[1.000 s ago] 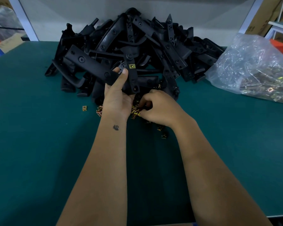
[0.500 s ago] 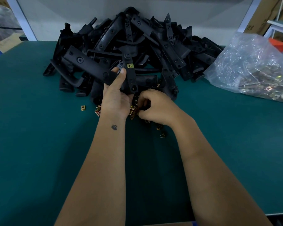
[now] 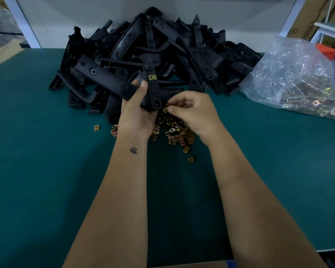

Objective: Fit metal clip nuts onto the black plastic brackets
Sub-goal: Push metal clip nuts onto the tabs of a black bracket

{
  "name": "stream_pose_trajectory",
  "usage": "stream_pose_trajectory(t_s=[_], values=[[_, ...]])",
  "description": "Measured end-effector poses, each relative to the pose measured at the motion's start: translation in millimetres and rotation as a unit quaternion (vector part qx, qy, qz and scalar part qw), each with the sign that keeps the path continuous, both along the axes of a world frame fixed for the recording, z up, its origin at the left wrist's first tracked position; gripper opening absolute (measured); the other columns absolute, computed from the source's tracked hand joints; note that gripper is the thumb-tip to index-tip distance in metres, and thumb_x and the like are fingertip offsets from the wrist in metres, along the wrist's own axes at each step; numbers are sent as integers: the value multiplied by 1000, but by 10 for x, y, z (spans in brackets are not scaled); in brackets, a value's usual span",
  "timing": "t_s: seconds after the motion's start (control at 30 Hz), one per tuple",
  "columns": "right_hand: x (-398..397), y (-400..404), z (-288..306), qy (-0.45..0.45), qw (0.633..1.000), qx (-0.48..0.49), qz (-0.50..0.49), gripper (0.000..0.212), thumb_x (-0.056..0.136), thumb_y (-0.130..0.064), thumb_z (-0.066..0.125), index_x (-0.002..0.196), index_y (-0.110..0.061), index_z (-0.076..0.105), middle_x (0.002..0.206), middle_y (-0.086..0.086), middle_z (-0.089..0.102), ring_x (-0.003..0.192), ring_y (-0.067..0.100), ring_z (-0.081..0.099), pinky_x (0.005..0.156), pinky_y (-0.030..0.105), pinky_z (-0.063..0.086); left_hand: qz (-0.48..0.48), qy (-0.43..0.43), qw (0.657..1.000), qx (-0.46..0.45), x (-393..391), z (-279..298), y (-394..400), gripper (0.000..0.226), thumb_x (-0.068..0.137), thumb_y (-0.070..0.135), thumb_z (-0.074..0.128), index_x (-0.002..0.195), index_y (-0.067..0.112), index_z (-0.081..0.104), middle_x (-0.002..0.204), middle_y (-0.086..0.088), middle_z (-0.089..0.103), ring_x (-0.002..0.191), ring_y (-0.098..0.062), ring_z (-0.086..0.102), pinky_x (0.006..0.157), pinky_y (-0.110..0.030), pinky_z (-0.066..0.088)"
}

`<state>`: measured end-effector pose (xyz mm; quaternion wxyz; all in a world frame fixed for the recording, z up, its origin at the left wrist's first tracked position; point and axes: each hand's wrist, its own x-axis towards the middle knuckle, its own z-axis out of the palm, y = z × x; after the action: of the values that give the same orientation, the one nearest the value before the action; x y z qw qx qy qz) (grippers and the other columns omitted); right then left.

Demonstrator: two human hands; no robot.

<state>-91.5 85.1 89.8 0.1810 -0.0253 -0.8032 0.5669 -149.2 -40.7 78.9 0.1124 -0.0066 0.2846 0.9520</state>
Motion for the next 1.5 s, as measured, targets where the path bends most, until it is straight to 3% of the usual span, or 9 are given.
stream_pose_trajectory(t_s=[0.3, 0.6, 0.7, 0.83, 0.97, 1.5], values=[[19, 66, 28, 15, 989, -146, -5, 17, 89, -2, 65, 93, -16, 74, 82, 0, 75, 71, 7, 66, 71, 21, 53, -35, 14, 999, -19, 39, 12, 27, 13, 94, 7, 64, 101, 17, 59, 101, -6, 74, 96, -20, 71, 74, -33, 59], [33, 70, 63, 31, 950, -310, 2, 11, 92, -4, 64, 92, -10, 73, 79, 2, 72, 71, 10, 63, 72, 25, 53, -94, 32, 994, -36, 80, -3, 89, 19, 92, 6, 64, 106, 17, 59, 106, -8, 71, 92, -18, 71, 68, -30, 58], [34, 71, 64, 27, 948, -318, 2, 11, 92, -5, 63, 92, -10, 73, 78, 1, 71, 69, 10, 62, 70, 24, 52, -98, 29, 994, -24, 88, -2, 95, 21, 91, 6, 64, 108, 17, 59, 103, -8, 72, 88, -18, 72, 65, -28, 57], [29, 68, 56, 13, 950, -313, 1, 14, 93, -6, 62, 88, -12, 74, 74, 0, 71, 66, 9, 62, 67, 23, 52, -104, 31, 994, -4, 93, 3, 89, 25, 89, 4, 64, 109, 16, 57, 114, -12, 67, 95, -21, 69, 65, -29, 57], [21, 68, 48, 8, 953, -304, 8, 12, 92, -7, 64, 88, -12, 74, 75, 1, 71, 67, 10, 63, 67, 23, 51, -109, 41, 993, 14, 96, 10, 93, 24, 90, -2, 59, 107, 15, 56, 118, -15, 65, 103, -26, 66, 75, -33, 59], [9, 20, 41, -30, 950, -309, 36, 10, 90, -4, 64, 85, -10, 71, 69, -1, 66, 60, 8, 57, 60, 21, 48, -103, 56, 993, 19, 83, -5, 107, 30, 88, -6, 59, 110, 15, 57, 105, -12, 70, 99, -26, 67, 82, -35, 59]])
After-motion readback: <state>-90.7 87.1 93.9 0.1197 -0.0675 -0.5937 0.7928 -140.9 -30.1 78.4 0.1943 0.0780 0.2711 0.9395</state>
